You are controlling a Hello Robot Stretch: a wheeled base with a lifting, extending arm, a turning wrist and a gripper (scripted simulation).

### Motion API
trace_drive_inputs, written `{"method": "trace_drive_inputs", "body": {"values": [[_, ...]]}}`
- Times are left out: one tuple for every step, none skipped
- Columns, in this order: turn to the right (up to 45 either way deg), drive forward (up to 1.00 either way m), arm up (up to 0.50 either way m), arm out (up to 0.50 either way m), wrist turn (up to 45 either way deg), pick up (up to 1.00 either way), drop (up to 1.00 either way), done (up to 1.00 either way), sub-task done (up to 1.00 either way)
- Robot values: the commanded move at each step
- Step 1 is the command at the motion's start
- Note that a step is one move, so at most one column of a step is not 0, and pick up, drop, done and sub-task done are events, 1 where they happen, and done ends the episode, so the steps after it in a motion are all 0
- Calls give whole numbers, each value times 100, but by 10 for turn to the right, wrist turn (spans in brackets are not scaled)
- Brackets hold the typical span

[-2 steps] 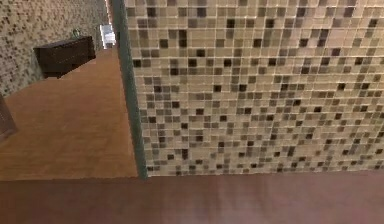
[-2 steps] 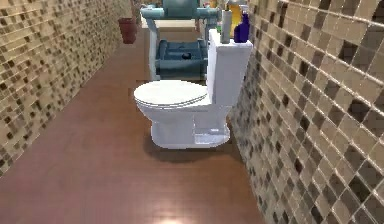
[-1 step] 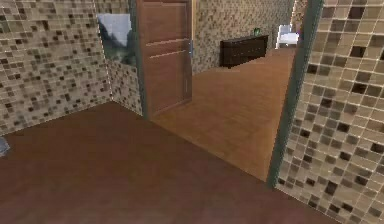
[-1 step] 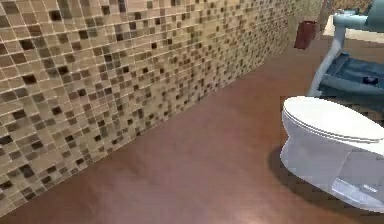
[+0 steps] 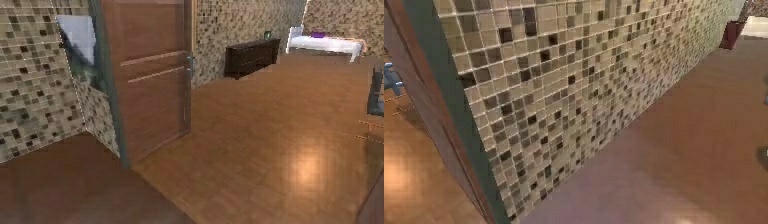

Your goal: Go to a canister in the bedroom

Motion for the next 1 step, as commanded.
{"method": "trace_drive_inputs", "body": {"values": [[0, 75, 0, 0, 0, 0, 0, 0, 0]]}}
